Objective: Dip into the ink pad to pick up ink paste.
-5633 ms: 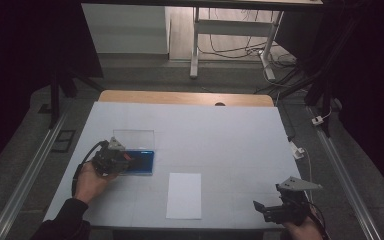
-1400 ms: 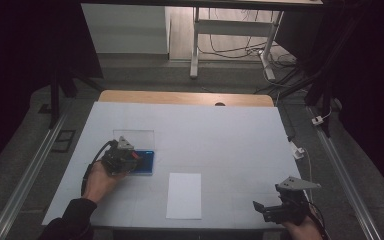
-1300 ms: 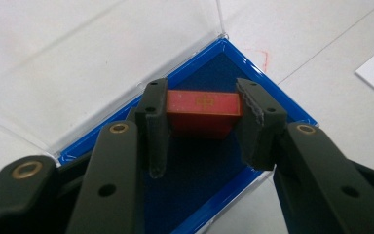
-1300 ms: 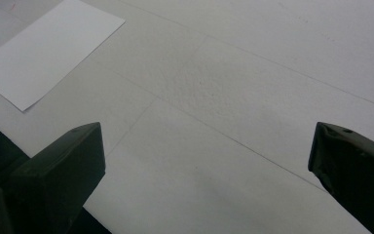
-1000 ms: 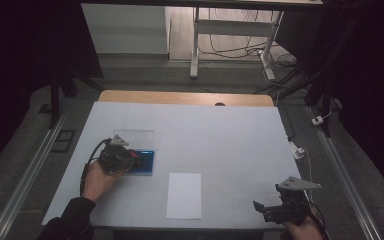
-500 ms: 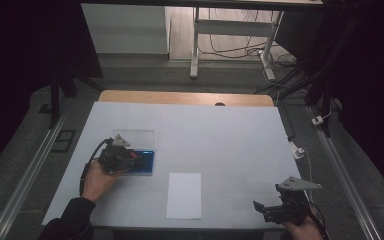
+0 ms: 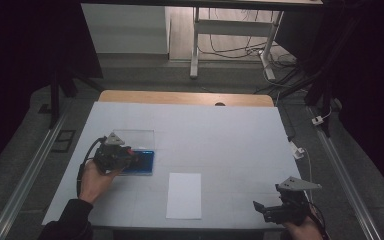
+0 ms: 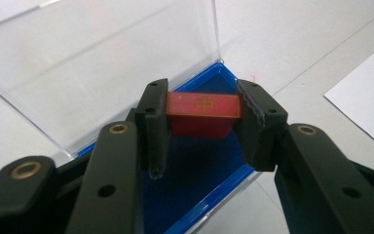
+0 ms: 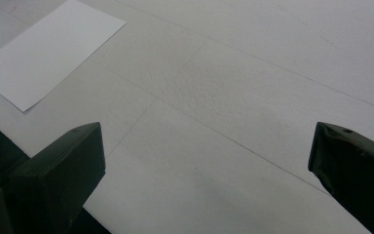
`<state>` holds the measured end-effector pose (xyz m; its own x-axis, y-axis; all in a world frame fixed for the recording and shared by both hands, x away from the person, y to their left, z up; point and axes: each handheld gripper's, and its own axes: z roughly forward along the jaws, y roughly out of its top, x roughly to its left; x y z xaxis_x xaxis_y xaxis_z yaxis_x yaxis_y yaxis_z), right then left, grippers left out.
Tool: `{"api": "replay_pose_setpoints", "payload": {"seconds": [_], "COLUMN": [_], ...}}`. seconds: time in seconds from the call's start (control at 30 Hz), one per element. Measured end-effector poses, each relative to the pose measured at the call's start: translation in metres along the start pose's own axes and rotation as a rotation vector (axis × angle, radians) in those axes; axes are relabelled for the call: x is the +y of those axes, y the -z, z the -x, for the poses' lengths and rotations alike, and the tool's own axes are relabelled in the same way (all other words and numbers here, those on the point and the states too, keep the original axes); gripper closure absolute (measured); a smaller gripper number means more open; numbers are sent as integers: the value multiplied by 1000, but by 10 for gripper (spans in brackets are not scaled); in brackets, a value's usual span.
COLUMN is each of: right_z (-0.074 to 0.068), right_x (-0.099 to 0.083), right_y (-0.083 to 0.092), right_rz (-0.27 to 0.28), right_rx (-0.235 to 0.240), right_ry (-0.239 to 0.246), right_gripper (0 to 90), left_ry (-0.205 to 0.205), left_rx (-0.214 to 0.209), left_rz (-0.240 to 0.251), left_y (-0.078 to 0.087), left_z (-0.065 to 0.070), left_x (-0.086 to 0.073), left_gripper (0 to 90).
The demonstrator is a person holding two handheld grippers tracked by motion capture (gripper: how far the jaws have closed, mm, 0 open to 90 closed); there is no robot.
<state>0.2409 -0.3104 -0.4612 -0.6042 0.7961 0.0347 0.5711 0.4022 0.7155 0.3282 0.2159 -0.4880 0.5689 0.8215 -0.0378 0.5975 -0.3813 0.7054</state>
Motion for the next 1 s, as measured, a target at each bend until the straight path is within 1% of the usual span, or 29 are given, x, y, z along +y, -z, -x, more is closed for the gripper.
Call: {"api": "replay_pose_setpoints", "payload": {"seconds": [0.13,0.23,0.33,0.47,0.53,0.57,0.63,0.7,0.77,0.8,0.87,1.0], "right_z": [0,0,0,0,0,0,0,0,0,0,0,0], "right_x": [0,0,0,0,0,0,0,0,0,0,0,0], "right_y": [0,0,0,0,0,0,1,1,1,1,1,1], "right_rz": [1,1,2,3,4,4,4,4,5,6,6,10], "right_rx": [0,0,1,1,1,1,1,1,0,0,1,4], "right_ry": [0,1,1,0,0,1,1,0,-1,-1,-1,-1], "right_gripper": [3,3,3,3,3,3,3,3,3,3,3,3], "left_ry": [-2,12,17,24,22,25,31,38,25,25,7,-22], "left_rx": [-5,-14,-23,-41,-42,-53,-58,-74,-89,-89,-85,-101], "left_rz": [8,18,27,51,60,68,70,71,77,77,76,89], "left_y": [4,8,12,18,20,22,23,25,28,28,30,32], "left_z": [2,4,6,9,11,13,14,16,22,22,26,35], "left_x": [0,1,2,2,3,3,4,5,8,8,9,11], "left_gripper": [580,581,581,581,581,581,581,581,581,581,581,580]}}
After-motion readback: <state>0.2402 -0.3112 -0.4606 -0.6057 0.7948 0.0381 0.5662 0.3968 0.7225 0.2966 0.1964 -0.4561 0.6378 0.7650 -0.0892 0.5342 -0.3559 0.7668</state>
